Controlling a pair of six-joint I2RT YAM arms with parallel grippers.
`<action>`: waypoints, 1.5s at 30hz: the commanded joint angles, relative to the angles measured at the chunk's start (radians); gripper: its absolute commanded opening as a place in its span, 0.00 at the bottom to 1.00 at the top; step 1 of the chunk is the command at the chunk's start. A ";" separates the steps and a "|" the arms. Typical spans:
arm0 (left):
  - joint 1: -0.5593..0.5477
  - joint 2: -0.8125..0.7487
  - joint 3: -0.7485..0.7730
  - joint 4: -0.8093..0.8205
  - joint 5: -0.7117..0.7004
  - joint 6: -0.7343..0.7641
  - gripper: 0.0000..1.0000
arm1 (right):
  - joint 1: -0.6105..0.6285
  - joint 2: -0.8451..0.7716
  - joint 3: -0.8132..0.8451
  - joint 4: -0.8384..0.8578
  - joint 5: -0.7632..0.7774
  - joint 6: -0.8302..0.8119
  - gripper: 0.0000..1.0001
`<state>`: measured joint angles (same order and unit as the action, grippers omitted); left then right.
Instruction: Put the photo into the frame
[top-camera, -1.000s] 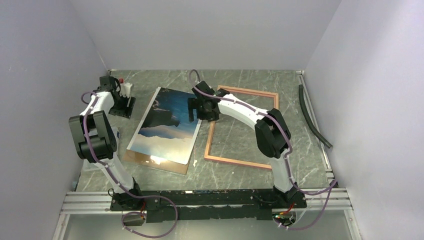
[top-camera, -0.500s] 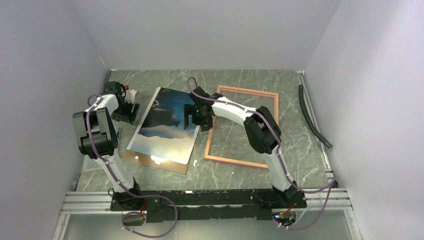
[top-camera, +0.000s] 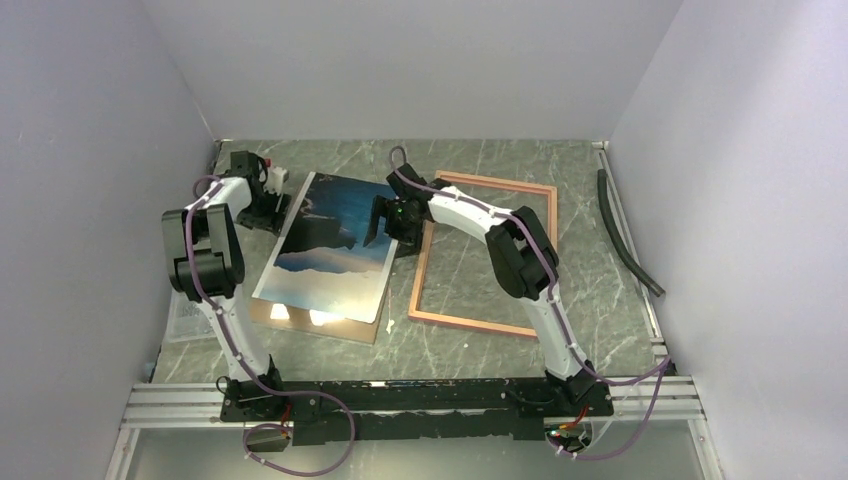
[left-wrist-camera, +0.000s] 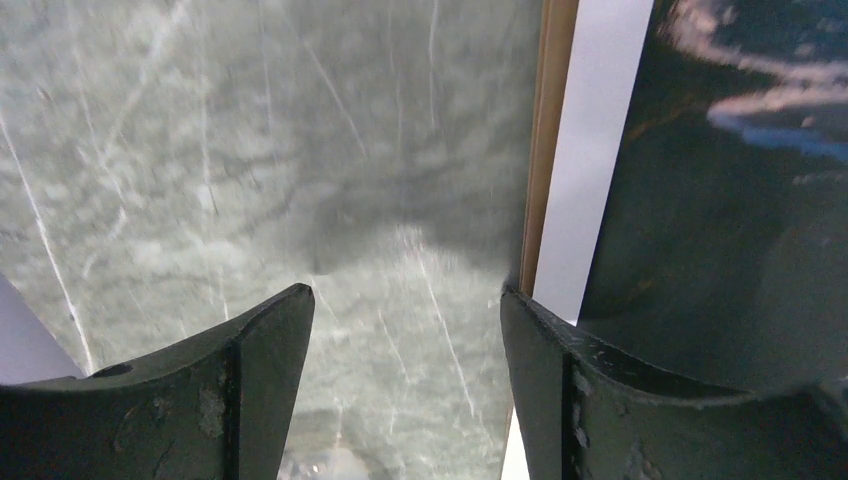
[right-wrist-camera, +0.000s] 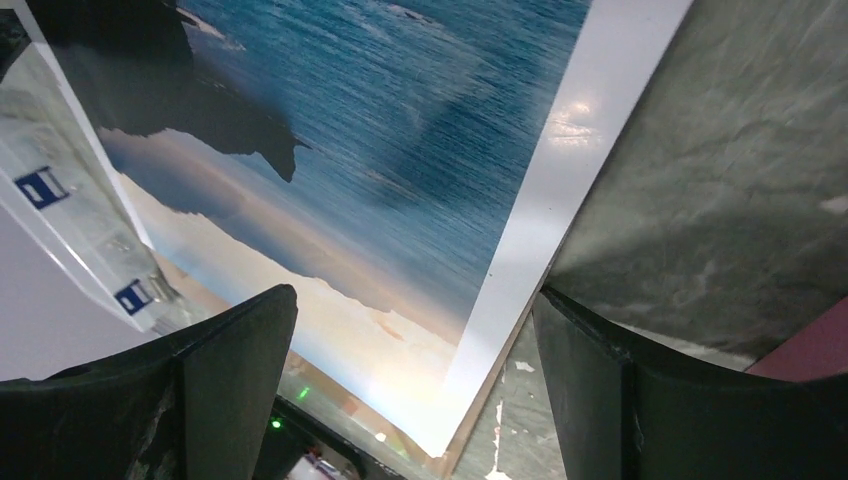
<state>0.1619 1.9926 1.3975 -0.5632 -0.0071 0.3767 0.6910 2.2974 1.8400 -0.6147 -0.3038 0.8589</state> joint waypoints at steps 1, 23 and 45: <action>-0.033 0.128 0.065 -0.023 0.025 -0.054 0.75 | -0.038 0.050 0.049 0.077 0.016 0.040 0.92; 0.042 -0.015 -0.006 -0.049 0.027 -0.030 0.76 | -0.040 -0.057 -0.075 0.057 0.146 0.001 0.92; -0.078 0.040 -0.062 0.024 0.025 -0.100 0.70 | 0.028 0.023 0.065 0.025 0.278 -0.020 0.92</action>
<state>0.1070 1.9858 1.3800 -0.5289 -0.0025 0.2985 0.7132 2.3226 1.9133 -0.6384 0.0338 0.8200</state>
